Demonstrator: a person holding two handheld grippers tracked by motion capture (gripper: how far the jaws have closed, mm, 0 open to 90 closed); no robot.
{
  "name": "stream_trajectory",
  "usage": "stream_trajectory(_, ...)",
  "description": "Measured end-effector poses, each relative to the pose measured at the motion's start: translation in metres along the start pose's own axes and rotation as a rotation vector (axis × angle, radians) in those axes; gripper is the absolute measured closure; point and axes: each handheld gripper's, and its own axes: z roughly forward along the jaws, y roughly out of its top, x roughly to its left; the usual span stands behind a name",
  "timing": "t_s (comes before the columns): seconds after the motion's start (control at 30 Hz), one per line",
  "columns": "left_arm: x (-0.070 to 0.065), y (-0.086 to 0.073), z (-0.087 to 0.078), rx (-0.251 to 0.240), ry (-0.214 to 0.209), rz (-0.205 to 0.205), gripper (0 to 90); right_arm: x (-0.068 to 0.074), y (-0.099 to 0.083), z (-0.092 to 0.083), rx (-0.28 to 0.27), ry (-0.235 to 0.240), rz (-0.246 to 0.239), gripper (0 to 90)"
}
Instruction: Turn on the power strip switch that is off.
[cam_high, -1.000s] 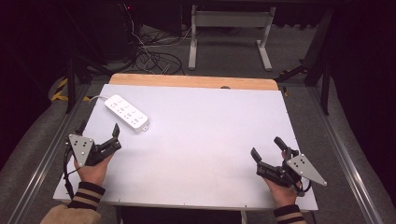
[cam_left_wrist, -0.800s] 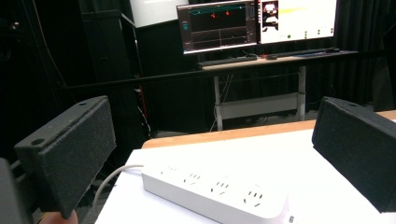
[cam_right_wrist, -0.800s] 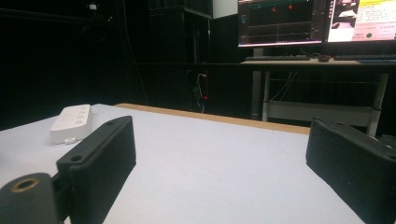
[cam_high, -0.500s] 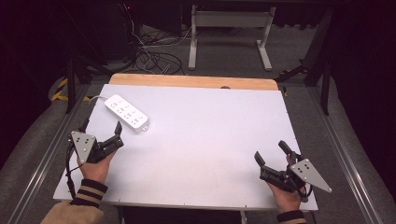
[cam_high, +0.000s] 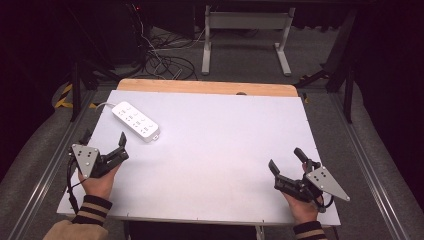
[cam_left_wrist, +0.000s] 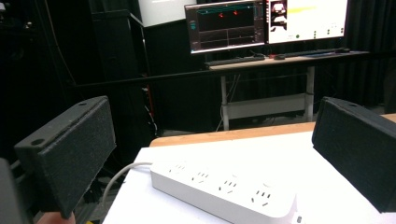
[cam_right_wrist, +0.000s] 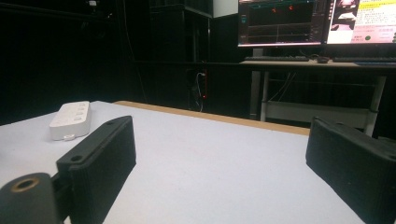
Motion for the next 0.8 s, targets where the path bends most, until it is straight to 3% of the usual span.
stream_trajectory(0.8, -0.0022, -0.0024, 0.0039, 0.017, -0.016, -0.012, 0.0, 0.0023, -0.0029, 0.0006, 0.019, -0.001, -0.010, 8.9)
